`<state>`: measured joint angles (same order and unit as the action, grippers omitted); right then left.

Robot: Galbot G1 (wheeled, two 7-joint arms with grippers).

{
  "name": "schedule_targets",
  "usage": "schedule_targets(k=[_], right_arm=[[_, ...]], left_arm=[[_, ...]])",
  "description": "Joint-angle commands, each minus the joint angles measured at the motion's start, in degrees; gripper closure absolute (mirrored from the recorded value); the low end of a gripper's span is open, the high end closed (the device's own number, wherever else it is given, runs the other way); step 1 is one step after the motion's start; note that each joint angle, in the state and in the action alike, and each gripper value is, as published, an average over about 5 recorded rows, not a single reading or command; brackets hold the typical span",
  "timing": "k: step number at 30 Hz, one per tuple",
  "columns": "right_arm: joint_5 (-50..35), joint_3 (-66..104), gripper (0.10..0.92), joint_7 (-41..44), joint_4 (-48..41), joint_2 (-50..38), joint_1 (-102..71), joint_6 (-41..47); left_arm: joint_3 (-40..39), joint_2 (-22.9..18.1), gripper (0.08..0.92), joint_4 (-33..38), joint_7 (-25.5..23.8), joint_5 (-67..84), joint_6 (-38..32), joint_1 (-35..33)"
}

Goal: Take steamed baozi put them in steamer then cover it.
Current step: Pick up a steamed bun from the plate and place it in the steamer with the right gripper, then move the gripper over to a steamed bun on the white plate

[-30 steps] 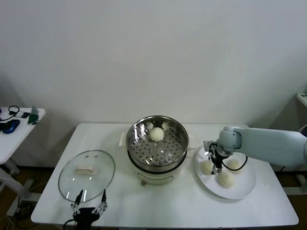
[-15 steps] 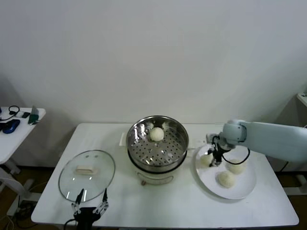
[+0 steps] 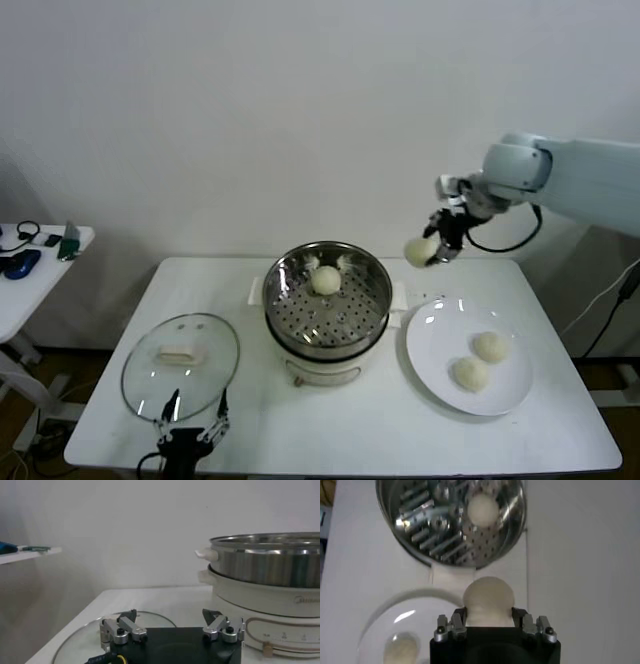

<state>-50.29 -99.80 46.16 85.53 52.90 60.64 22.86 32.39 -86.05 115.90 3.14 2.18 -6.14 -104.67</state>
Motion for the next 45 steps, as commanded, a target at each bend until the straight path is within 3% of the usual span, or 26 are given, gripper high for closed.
schedule_targets(k=[1,14,25,29,35,45], right_arm=[[-9.1,4.7,0.414,-5.7,4.5,15.4,-2.3,5.4],[-1.5,5.5,0.406,-8.9,-17.1,30.0,-22.6,5.5],[1.1,6.4,0.405,-9.1,-25.0,34.6,-27.4,5.0],[1.5,6.9,0.366,-8.3,-23.7,33.5,-26.7,4.7],[2.9,5.8,0.227,-5.3,-16.8,27.5,-21.2,3.1],[2.8,-6.2,0.202,8.6,1.2,1.3,1.7,-5.6]], left_arm=[[0.3,0.3,0.177,-0.2,0.1,0.8,-0.2,-0.3],[0.7,0.6,0.177,-0.9,0.3,1.1,-0.8,-0.7],[1.0,0.5,0.177,-0.7,0.3,1.2,-0.8,-1.0],[0.9,0.4,0.177,-0.4,0.3,1.1,-0.8,-1.3],[0.7,0.1,0.177,0.1,0.3,0.7,-0.9,-1.7],[-0.5,-0.2,0.177,0.9,0.2,-1.2,-1.1,-2.4]])
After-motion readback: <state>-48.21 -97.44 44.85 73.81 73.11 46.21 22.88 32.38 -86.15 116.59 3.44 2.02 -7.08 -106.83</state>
